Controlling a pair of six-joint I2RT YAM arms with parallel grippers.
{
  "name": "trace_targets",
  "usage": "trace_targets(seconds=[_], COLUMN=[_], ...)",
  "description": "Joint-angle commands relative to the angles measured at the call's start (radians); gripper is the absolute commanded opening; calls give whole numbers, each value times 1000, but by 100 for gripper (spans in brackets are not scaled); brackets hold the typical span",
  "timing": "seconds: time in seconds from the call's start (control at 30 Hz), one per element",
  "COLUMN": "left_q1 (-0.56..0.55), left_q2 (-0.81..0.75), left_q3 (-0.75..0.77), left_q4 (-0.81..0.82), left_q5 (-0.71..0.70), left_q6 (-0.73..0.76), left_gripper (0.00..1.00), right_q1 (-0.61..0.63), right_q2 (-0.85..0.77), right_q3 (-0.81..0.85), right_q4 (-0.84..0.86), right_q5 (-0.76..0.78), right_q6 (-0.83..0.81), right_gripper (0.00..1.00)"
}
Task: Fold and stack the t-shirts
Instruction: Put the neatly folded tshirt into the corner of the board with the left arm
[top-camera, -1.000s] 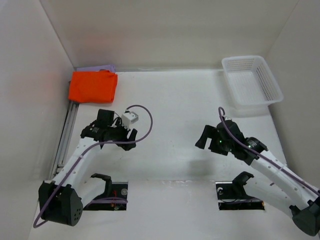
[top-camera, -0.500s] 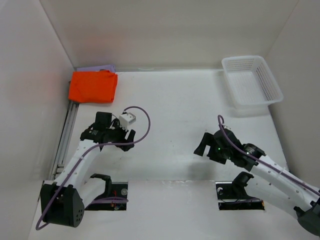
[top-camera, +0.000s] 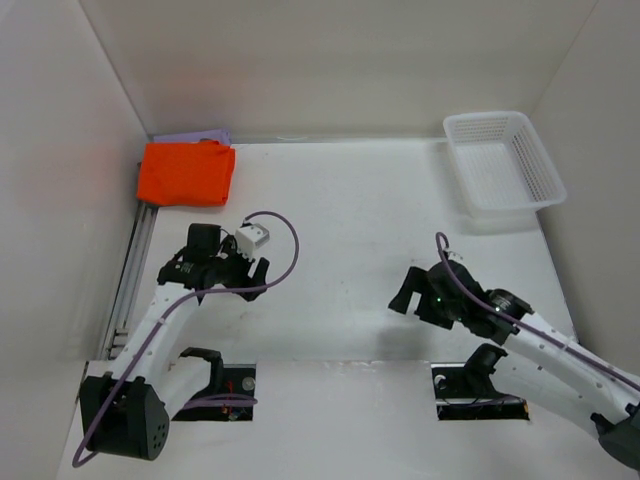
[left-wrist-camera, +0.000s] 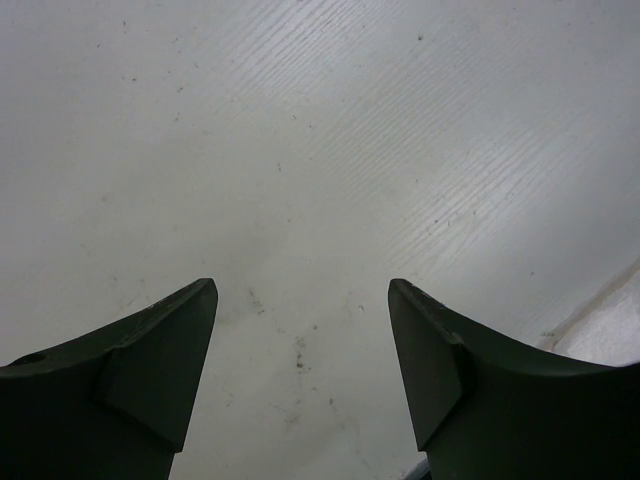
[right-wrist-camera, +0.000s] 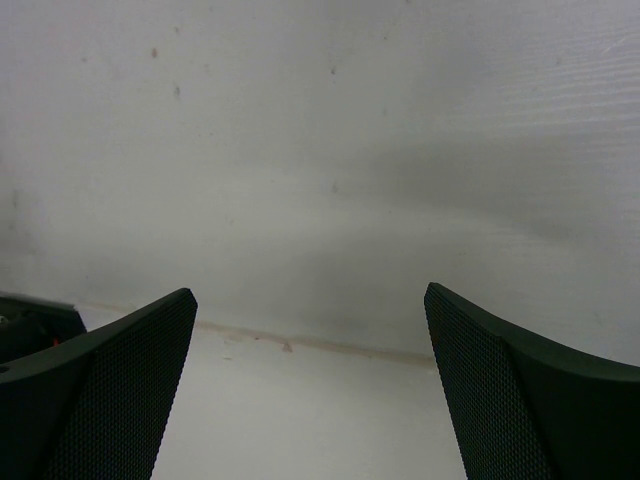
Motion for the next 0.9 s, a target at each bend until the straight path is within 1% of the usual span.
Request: trace_targets(seconds=[0.0, 0.1, 0.2, 0.3, 0.4, 0.53, 0.63, 0.7, 0.77, 0.87], left_q1=[10, 15, 27, 53, 78, 125, 159, 167, 167, 164], left_q2=[-26, -35, -63, -101, -129, -195, -245, -258, -265, -282], left_q3=[-10, -11, -8, 24, 91, 177, 190, 187, 171, 130], left_q4=[30, 35, 36, 55, 94, 199, 269, 271, 260, 257], left_q5=[16, 16, 13, -6, -88, -221, -247, -240, -228, -220], left_q6=[16, 11, 2, -41, -90, -114, -168, -208, -254, -285], left_gripper=[69, 70, 70, 71, 72, 81, 86, 86, 86, 86], right_q1=[-18, -55, -72, -77, -77, -83, -101, -130, -164, -201], right_q2=[-86, -144, -176, -181, -158, -118, -107, -98, -86, -74], right_q3=[19, 28, 65, 143, 254, 389, 415, 411, 395, 362], right_q4=[-22, -41, -58, -79, -104, -127, -116, -115, -119, -124], right_q5=[55, 64, 88, 145, 234, 393, 461, 461, 432, 366], right_q6=[8, -19, -91, -191, -340, -527, -596, -604, -602, -602], right_gripper=[100, 100, 100, 100, 100, 100, 100, 100, 100, 100])
